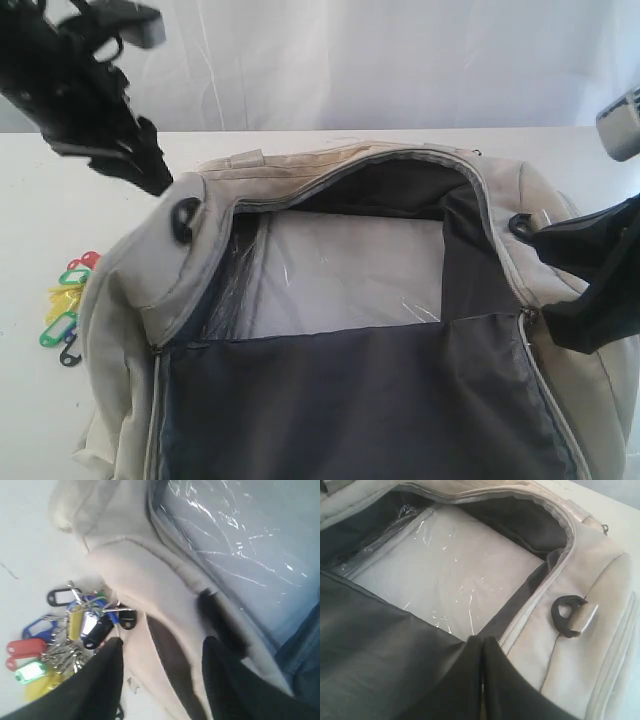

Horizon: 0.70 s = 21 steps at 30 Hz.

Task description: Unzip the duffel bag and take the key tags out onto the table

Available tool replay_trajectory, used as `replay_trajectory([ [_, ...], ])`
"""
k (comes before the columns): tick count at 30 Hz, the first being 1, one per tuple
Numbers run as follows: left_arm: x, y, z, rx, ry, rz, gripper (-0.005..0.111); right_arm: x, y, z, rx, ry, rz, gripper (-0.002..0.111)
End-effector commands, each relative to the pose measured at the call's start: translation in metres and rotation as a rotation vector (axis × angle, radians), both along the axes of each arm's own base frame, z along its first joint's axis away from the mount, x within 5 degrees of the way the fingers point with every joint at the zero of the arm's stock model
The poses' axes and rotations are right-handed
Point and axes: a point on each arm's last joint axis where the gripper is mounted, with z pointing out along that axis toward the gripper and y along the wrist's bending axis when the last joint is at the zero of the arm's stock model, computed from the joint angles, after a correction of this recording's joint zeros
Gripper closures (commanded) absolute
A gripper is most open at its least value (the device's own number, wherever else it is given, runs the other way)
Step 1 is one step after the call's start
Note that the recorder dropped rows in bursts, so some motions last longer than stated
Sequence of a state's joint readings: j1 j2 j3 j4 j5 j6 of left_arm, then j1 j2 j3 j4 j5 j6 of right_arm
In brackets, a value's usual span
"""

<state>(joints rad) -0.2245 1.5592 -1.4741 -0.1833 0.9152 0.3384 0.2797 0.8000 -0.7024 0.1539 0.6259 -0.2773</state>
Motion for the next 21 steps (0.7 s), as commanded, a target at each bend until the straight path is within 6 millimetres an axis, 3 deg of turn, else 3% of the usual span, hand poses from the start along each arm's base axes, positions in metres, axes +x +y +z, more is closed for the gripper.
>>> replay_trajectory([
  [1, -0.029, 0.005, 0.055, -0.021, -0.099, -0.004, 0.053, -0.001, 0.001, -0.001, -0.003, -0.001, 0.008, 0.108],
  [7, -0.078, 0.017, 0.117, -0.061, -0.258, 0.005, 0.054, -0.001, 0.001, -0.001, -0.002, -0.005, 0.008, 0.108],
  [11, -0.127, 0.028, 0.141, -0.093, -0.301, 0.027, 0.070, -0.001, 0.001, -0.001, -0.002, -0.005, 0.008, 0.108],
  [16, -0.180, 0.038, 0.149, -0.156, -0.385, 0.031, 0.106, 0.000, 0.001, 0.000, 0.006, -0.012, 0.002, 0.108],
  [21, -0.219, 0.048, 0.147, -0.212, -0.522, 0.060, 0.107, 0.001, 0.001, 0.001, 0.013, -0.026, -0.002, 0.108],
])
